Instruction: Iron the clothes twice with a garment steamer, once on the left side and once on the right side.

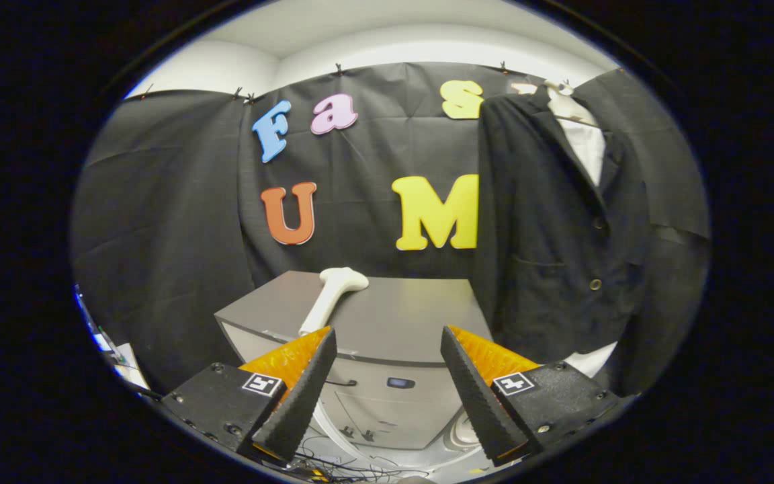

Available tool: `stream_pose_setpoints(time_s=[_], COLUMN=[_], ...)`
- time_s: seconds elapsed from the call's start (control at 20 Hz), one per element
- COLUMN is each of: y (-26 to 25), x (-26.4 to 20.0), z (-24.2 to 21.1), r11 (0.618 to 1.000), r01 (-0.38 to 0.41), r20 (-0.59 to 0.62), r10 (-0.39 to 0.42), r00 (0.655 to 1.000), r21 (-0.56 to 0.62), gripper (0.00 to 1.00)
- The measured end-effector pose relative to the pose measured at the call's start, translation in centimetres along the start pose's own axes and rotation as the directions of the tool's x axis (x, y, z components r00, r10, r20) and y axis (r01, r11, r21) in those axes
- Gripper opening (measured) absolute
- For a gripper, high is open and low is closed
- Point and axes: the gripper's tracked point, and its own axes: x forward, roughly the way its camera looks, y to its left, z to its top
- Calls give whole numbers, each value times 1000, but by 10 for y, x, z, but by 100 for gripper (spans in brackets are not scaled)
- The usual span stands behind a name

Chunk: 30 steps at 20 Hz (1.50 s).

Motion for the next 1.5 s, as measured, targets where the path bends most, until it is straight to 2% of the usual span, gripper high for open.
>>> stream_pose_setpoints(time_s=[0.25,0.5,0.65,0.85,1.05,1.15,1.35,1.5], y=[53,82,90,99,95,99,101,96], x=[89,154,182,196,198,198,187,159], z=[0,-10,-24,-42,-42,-38,-32,-20], r11=[997,995,995,997,998,997,994,994], r01=[-77,-101,-95,-82,-45,-64,-87,-98], r20=[-99,-187,-253,-335,-344,-331,-284,-231], r10=[75,96,87,74,55,78,101,106], r00=[992,978,964,939,938,940,954,967], r21=[-18,-21,-20,-10,37,53,60,46], gripper=[97,95,85,68,52,47,38,38])
